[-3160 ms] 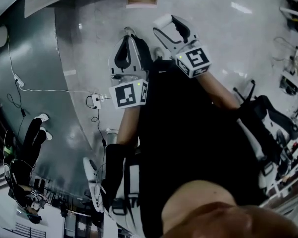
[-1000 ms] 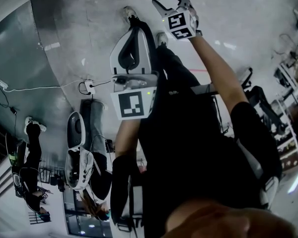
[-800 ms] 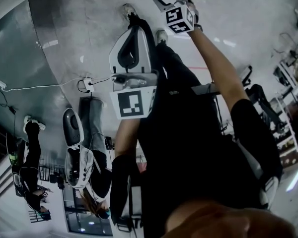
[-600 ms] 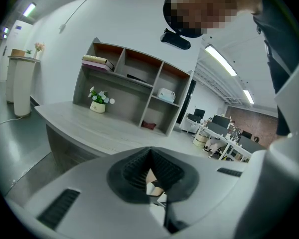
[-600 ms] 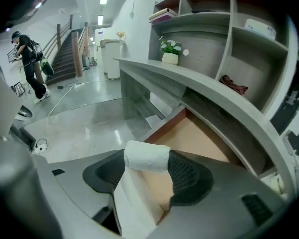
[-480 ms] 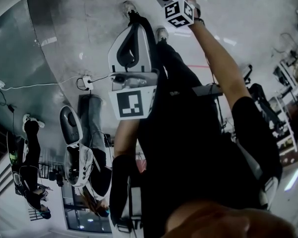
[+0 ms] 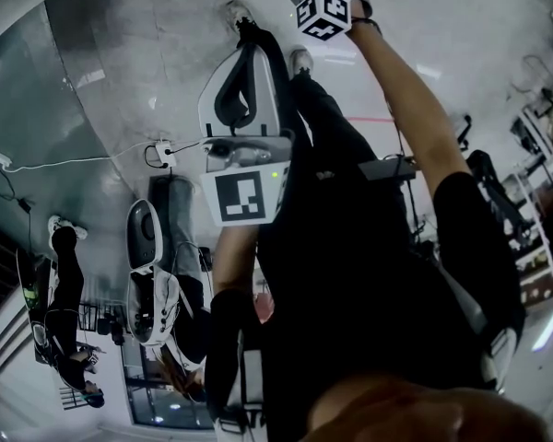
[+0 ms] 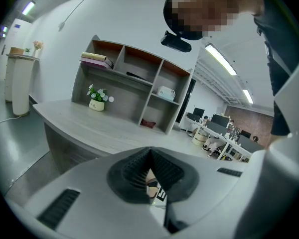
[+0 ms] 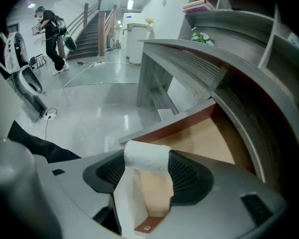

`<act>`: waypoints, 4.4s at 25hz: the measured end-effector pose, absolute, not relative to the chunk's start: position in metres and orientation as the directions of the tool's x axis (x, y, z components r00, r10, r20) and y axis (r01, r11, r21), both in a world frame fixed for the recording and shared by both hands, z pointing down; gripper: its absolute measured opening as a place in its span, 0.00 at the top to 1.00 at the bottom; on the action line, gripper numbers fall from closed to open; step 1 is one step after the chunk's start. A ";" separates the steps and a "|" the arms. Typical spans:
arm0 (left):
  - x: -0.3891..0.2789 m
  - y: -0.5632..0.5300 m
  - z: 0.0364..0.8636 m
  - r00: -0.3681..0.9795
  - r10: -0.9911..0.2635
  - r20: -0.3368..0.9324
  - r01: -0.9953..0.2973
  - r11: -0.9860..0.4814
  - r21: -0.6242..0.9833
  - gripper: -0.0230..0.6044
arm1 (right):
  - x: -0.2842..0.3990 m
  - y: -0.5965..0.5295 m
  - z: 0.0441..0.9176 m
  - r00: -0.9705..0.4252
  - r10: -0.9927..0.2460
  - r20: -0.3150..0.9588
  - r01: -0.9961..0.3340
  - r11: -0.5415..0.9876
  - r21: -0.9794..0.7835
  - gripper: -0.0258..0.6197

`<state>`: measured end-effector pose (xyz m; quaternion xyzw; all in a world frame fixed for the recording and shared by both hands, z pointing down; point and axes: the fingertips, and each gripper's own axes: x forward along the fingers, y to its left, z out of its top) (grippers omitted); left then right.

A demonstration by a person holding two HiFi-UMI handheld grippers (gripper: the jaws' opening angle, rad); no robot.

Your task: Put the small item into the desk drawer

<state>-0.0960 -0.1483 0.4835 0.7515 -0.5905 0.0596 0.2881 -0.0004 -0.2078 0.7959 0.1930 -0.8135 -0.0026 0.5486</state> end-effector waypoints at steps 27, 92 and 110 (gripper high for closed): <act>-0.101 -0.154 0.495 0.301 -0.841 0.449 -0.919 -0.130 0.373 0.99 | -0.015 -0.227 0.823 -0.278 -0.238 0.931 -0.066 0.971 0.229 0.54; -0.062 -0.108 0.411 0.263 -0.900 0.347 -0.930 -0.141 0.340 0.99 | 0.016 -0.177 0.712 -0.367 -0.306 0.879 -0.470 0.876 0.109 0.96; 0.011 0.001 0.337 0.251 -0.927 0.280 -0.945 -0.171 0.280 0.99 | 0.081 -0.080 0.552 -0.482 -0.406 0.776 -0.654 0.756 -0.010 0.96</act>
